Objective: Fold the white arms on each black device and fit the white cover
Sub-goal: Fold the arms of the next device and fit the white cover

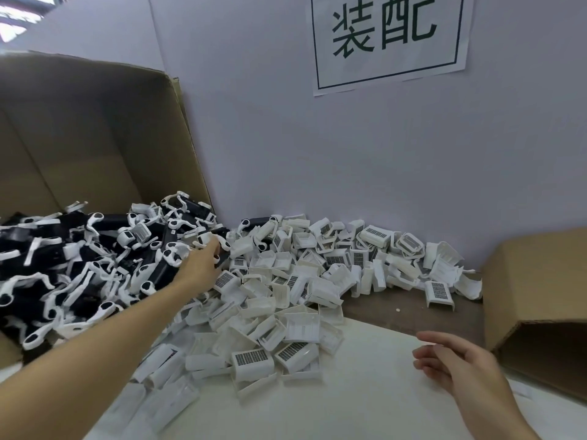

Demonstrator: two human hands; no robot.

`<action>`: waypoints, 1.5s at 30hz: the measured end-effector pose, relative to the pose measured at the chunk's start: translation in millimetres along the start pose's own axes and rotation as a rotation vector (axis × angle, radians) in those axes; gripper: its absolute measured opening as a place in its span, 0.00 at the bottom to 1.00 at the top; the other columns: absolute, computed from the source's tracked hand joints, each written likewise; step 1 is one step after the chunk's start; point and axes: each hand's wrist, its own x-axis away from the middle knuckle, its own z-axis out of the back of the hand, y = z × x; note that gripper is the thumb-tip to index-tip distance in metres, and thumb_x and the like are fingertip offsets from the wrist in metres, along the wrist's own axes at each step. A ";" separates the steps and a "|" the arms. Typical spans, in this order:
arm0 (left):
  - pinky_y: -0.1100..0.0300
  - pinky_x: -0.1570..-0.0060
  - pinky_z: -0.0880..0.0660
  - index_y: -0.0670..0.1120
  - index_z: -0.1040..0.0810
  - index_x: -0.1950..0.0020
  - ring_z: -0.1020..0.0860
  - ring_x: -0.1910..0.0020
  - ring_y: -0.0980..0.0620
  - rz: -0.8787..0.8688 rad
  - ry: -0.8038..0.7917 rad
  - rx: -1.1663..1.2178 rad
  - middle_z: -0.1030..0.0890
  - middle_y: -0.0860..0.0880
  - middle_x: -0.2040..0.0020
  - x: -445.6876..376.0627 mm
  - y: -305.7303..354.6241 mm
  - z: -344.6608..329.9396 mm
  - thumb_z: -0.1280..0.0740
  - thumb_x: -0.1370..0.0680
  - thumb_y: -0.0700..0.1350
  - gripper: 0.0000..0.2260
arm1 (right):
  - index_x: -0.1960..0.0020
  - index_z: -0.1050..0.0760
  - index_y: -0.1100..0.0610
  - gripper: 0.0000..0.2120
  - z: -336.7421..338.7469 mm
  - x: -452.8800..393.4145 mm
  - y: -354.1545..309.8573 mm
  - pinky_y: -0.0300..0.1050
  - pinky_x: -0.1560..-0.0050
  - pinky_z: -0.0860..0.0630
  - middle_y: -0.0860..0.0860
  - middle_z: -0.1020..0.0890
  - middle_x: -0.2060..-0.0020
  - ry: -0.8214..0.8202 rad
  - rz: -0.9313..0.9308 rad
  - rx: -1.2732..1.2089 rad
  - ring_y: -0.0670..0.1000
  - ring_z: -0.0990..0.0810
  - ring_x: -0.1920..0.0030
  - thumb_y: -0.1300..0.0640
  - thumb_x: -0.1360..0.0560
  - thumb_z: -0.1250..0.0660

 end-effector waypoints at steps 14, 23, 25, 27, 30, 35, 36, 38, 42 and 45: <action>0.63 0.79 0.32 0.45 0.26 0.49 0.29 0.68 0.51 0.104 0.351 0.998 0.24 0.44 0.58 24.2 81.1 57.2 0.45 0.16 0.44 0.09 | 0.53 0.18 0.65 0.15 -0.8 -1.4 0.4 0.46 0.63 0.23 0.62 0.16 0.67 0.013 0.006 0.028 0.58 0.17 0.66 0.72 0.19 0.43; 0.59 0.60 0.33 0.42 0.23 0.45 0.28 0.60 0.53 -0.203 -0.049 0.987 0.24 0.47 0.56 119.7 165.4 -34.5 0.42 0.17 0.56 0.18 | 0.50 0.18 0.56 0.13 -6.9 4.2 2.9 0.47 0.58 0.21 0.54 0.15 0.55 0.040 0.154 0.112 0.54 0.16 0.54 0.65 0.18 0.40; 0.64 0.62 0.32 0.45 0.22 0.48 0.27 0.62 0.55 -0.240 -0.049 1.006 0.23 0.44 0.58 131.0 179.9 -48.7 0.41 0.17 0.56 0.15 | 0.48 0.17 0.52 0.13 -7.4 5.0 4.7 0.48 0.54 0.22 0.48 0.14 0.53 0.027 0.201 0.112 0.50 0.17 0.50 0.61 0.17 0.41; 0.61 0.60 0.28 0.50 0.22 0.49 0.23 0.61 0.49 -0.254 -0.047 1.031 0.20 0.40 0.55 138.4 192.4 -58.0 0.40 0.18 0.58 0.13 | 0.44 0.18 0.48 0.11 -6.4 6.3 8.6 0.46 0.50 0.24 0.41 0.15 0.49 -0.030 0.289 0.158 0.43 0.18 0.47 0.53 0.17 0.40; 0.46 0.54 0.22 0.51 0.23 0.46 0.18 0.58 0.44 -0.210 -0.062 1.079 0.17 0.42 0.57 140.3 204.3 -65.5 0.36 0.21 0.61 0.15 | 0.35 0.24 0.44 0.20 -4.8 9.3 12.8 0.36 0.48 0.25 0.38 0.18 0.43 -0.186 0.365 0.244 0.40 0.20 0.41 0.43 0.25 0.37; 0.62 0.57 0.23 0.51 0.26 0.47 0.17 0.56 0.50 -0.155 -0.087 1.062 0.17 0.46 0.54 139.7 211.4 -72.9 0.34 0.23 0.62 0.16 | 0.30 0.31 0.41 0.32 -11.7 8.9 17.1 0.37 0.42 0.24 0.36 0.20 0.41 -0.159 0.468 0.492 0.38 0.23 0.39 0.45 0.32 0.26; 0.67 0.60 0.25 0.52 0.26 0.47 0.18 0.57 0.51 -0.165 -0.084 1.057 0.17 0.47 0.54 141.0 213.2 -73.9 0.33 0.23 0.60 0.13 | 0.31 0.30 0.41 0.30 -12.3 8.3 17.1 0.39 0.44 0.23 0.38 0.19 0.43 -0.127 0.482 0.502 0.40 0.21 0.41 0.48 0.31 0.25; 0.69 0.60 0.26 0.54 0.27 0.45 0.20 0.55 0.53 -0.169 -0.057 1.079 0.19 0.50 0.53 143.2 216.3 -75.5 0.29 0.23 0.56 0.12 | 0.39 0.26 0.36 0.23 -11.5 6.9 16.8 0.35 0.53 0.21 0.37 0.17 0.50 -0.059 0.472 0.430 0.40 0.19 0.49 0.54 0.29 0.24; 0.61 0.62 0.27 0.48 0.25 0.52 0.23 0.59 0.53 -0.074 0.124 1.068 0.22 0.52 0.58 143.5 215.3 -70.7 0.29 0.23 0.52 0.10 | 0.44 0.22 0.43 0.14 -4.4 -0.1 18.0 0.33 0.61 0.23 0.39 0.16 0.58 0.123 0.389 0.190 0.42 0.18 0.58 0.55 0.27 0.26; 0.49 0.56 0.21 0.38 0.20 0.60 0.20 0.66 0.50 -0.081 -0.146 1.032 0.18 0.45 0.65 143.1 214.2 -67.5 0.35 0.19 0.52 0.18 | 0.41 0.21 0.45 0.13 -0.1 -3.5 17.8 0.47 0.51 0.19 0.44 0.16 0.56 0.203 0.318 0.080 0.48 0.17 0.53 0.50 0.26 0.28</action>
